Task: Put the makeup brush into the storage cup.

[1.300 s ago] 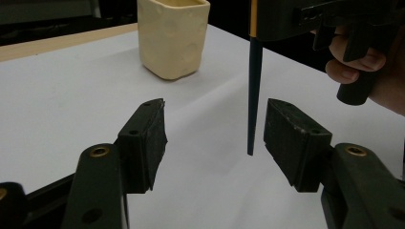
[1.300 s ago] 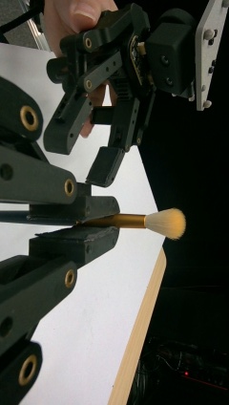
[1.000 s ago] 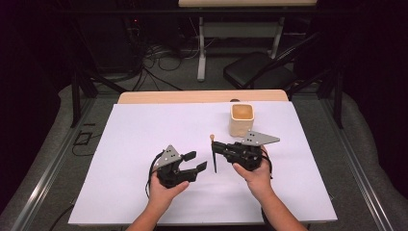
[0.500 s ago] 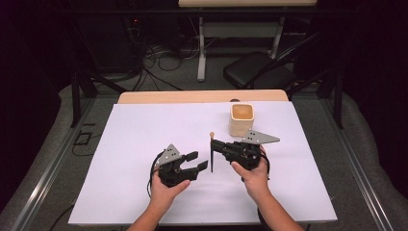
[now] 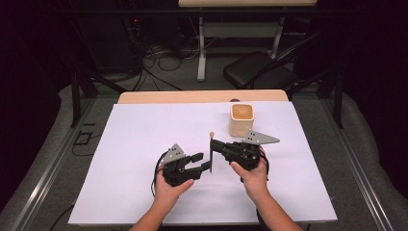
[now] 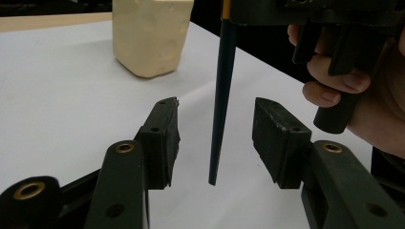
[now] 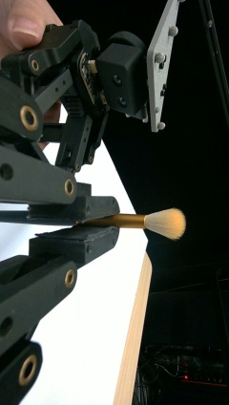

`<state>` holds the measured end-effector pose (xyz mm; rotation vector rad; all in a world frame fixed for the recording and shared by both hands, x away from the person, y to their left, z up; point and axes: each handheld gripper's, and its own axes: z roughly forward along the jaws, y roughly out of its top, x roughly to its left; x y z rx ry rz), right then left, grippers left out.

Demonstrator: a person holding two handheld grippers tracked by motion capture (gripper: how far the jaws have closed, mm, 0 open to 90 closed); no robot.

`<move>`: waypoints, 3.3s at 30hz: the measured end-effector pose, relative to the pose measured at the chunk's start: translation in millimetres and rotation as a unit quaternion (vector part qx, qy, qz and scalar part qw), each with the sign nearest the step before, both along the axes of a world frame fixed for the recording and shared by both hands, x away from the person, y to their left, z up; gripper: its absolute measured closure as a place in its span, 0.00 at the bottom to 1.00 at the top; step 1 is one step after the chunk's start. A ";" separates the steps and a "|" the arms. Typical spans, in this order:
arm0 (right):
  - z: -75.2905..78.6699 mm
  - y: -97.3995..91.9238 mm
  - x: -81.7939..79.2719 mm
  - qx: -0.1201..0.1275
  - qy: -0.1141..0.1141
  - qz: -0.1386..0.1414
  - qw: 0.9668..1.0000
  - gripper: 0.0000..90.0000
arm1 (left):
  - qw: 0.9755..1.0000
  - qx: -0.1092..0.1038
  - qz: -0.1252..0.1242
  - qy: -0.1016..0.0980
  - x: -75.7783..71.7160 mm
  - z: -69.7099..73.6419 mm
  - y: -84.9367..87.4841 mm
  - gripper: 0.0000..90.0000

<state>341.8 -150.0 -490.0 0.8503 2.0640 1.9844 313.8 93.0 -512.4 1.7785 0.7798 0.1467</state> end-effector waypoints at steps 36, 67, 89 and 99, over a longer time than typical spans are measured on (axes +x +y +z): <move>-6.5 10.8 -4.8 -0.012 0.004 0.023 1.000 0.93 | 1.000 -0.026 0.002 0.009 5.3 -2.3 -2.8 0.78; -8.9 13.2 -5.3 -0.014 0.008 0.029 0.999 0.93 | 1.000 -0.030 -0.002 0.005 2.8 -0.8 -2.2 0.92; -5.6 11.1 -4.1 -0.017 0.014 0.031 0.999 0.85 | 1.000 0.001 0.008 -0.020 0.8 1.3 -1.7 0.92; -2.7 11.9 -5.5 -0.019 0.017 0.033 0.999 0.85 | 0.998 0.034 0.018 -0.043 -2.7 4.3 -4.1 0.92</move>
